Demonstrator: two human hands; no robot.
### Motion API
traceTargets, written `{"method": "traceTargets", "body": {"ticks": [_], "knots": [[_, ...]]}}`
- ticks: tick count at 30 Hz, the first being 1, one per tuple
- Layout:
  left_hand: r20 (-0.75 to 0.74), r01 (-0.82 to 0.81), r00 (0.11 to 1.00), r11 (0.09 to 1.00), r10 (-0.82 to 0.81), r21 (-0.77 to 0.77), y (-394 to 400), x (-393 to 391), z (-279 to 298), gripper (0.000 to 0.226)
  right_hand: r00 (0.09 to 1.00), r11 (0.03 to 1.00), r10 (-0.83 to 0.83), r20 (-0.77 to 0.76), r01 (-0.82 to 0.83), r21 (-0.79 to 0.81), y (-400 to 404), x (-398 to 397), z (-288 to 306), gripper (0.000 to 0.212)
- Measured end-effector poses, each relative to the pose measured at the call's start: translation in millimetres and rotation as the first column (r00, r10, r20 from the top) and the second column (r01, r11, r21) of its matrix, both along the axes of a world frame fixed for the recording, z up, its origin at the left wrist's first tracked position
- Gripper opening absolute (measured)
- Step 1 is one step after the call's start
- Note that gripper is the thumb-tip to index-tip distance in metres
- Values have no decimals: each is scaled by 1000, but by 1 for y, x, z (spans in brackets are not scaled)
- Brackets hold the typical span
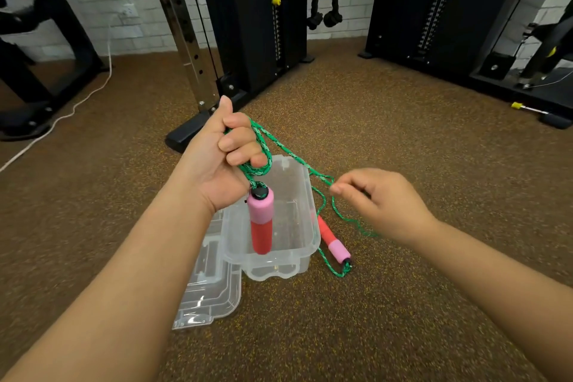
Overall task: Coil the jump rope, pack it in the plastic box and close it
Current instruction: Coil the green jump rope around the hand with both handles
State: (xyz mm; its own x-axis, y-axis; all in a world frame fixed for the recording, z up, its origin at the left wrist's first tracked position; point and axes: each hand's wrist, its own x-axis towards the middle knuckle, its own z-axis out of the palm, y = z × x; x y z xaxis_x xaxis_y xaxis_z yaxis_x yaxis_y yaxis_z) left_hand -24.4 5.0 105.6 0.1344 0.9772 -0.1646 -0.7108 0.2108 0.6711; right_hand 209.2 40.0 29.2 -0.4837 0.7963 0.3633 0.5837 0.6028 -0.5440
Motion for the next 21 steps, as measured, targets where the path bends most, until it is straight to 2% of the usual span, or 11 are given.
{"method": "traceTargets", "body": {"ticks": [2, 6, 9, 11, 13, 15, 18, 19, 21], "knots": [[16, -63, 998, 998, 64, -25, 1, 3, 2, 49, 988, 986, 36, 152, -60, 158, -9, -3, -2, 46], [-68, -203, 977, 979, 201, -23, 4, 9, 1, 43, 959, 935, 162, 232, -224, 274, -34, -17, 2, 52], [-172, -138, 974, 989, 146, 55, 1, 18, 2, 42, 948, 888, 229, 222, -297, 350, -50, -28, 15, 43], [-360, -66, 928, 993, 97, 97, 0, 24, 1, 50, 945, 874, 271, 183, -321, 364, -56, -33, 27, 31], [-586, -5, 806, 991, 82, 132, -2, 32, 1, 56, 948, 884, 302, 101, -318, 343, -54, -33, 41, 22], [-772, 83, 634, 989, 46, 126, -8, 38, 5, 59, 957, 904, 288, 29, -282, 322, -46, -29, 53, 20], [-937, 199, 350, 977, 1, 75, -19, 41, 13, 77, 964, 953, 236, -121, -206, 221, -32, -21, 60, 21], [-955, 221, 296, 972, 5, 74, -21, 41, 13, 81, 959, 967, 212, -187, -179, 179, -28, -18, 59, 21], [-957, 226, 291, 970, 20, 89, -21, 42, 11, 77, 942, 992, 129, -311, -118, 55, -20, -15, 55, 25]]}}
